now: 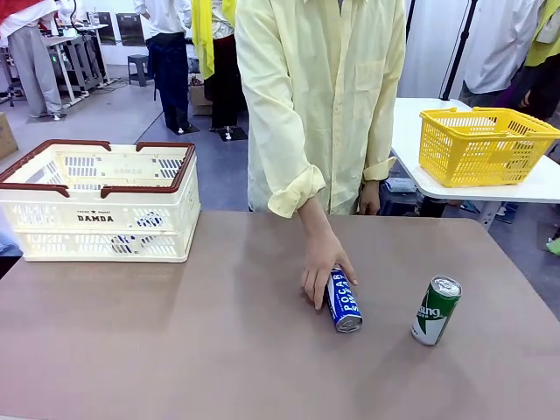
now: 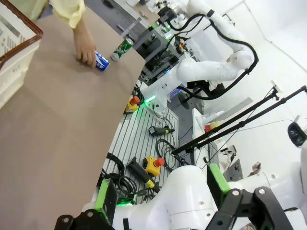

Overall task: Place the drinks into the Shopping basket.
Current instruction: Pick up one drink and place it into the Shopping basket.

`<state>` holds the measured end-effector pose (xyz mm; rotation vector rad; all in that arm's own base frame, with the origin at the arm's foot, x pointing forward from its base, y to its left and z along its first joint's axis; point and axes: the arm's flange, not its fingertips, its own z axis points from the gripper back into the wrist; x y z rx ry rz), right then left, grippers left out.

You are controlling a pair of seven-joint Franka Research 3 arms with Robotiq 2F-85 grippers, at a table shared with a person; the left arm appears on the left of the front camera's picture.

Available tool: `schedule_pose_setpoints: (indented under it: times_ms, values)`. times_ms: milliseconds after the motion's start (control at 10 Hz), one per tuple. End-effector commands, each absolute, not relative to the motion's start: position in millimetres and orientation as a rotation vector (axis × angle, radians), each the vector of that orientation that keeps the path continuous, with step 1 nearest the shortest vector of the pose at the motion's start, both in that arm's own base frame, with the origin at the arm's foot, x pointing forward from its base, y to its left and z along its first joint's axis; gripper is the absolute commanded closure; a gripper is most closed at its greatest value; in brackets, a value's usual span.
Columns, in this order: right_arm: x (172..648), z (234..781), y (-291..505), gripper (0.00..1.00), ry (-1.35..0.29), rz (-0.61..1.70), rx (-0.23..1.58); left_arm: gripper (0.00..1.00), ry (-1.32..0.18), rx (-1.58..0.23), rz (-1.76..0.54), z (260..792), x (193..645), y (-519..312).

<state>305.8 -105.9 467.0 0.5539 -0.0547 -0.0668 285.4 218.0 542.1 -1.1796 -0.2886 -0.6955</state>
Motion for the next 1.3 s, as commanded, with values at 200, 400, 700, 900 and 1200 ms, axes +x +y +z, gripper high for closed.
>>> schedule_pose_setpoints:
  times_ms: [200, 400, 700, 900, 1200]
  values:
    - [332.8, 471.5, 12.1, 0.0, -0.001, 0.147, 0.385, 0.0, -0.3, -1.188, -0.679, 543.8, 285.6, 215.5]
    - [336.4, 471.7, -11.7, 0.0, -0.025, 0.089, 0.424, 0.0, -0.3, -1.188, -0.679, 543.8, 285.6, 215.5]
    - [303.5, 455.8, -121.9, 0.0, -0.12, -0.153, 0.541, 0.0, -0.3, -1.188, -0.679, 543.8, 285.6, 215.5]
    - [274.0, 431.2, -169.8, 0.0, -0.138, -0.274, 0.601, 0.0, -0.3, -1.188, -0.679, 543.8, 285.6, 215.5]
    - [252.1, 409.4, -196.4, 0.0, -0.152, -0.361, 0.633, 0.0, -0.3, -1.188, -0.679, 543.8, 285.6, 215.5]
